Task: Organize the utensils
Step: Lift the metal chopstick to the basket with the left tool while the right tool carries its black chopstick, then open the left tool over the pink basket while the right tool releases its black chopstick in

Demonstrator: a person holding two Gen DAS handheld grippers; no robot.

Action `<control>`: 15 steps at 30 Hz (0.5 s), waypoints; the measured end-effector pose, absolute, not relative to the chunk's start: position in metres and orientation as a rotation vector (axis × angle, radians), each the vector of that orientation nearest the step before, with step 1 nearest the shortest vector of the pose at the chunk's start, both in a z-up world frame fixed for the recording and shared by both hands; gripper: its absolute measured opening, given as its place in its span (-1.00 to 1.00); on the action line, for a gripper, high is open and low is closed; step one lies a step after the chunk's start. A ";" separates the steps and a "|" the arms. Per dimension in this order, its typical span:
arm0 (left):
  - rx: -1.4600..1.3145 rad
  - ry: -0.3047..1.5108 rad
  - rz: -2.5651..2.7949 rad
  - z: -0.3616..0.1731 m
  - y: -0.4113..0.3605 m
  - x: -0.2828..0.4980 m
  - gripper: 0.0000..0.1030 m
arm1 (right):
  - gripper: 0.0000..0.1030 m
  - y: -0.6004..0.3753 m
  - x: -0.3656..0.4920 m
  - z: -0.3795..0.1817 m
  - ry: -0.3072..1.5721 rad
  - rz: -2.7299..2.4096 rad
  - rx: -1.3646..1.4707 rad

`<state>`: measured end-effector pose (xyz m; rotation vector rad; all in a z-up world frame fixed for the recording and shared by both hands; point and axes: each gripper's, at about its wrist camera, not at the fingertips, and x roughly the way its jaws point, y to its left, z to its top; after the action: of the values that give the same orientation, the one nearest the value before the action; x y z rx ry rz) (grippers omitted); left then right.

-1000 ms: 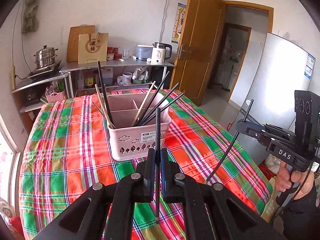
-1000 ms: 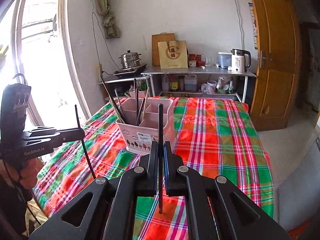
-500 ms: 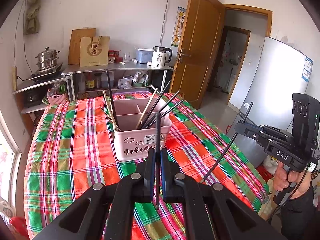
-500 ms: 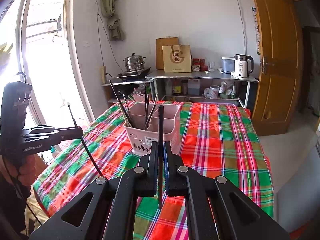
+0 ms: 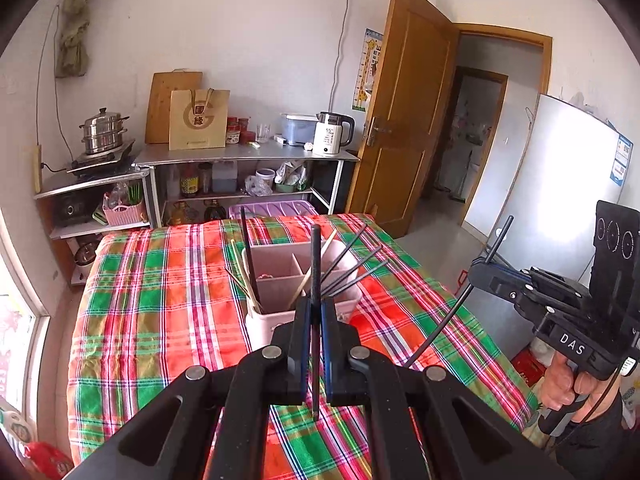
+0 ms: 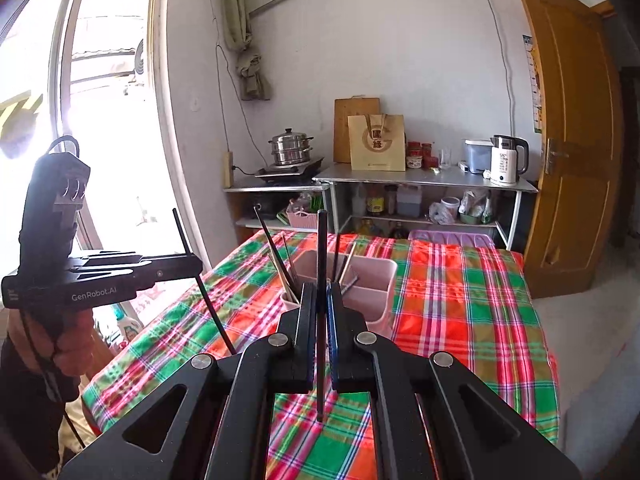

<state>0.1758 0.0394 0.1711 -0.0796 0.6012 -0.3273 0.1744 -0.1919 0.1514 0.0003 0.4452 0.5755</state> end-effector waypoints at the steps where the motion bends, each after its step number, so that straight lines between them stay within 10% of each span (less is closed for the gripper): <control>1: -0.084 0.593 -0.325 0.177 0.042 0.180 -0.92 | -0.91 -0.189 0.178 0.156 0.437 0.580 0.002; 15: -0.118 0.499 -0.295 0.232 0.066 0.245 -0.92 | -0.91 -0.162 0.237 0.199 0.350 0.602 0.057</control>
<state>0.2449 0.0662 0.2319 -0.1179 0.4993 -0.2946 0.2368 -0.1618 0.1995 0.0575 0.3500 0.6018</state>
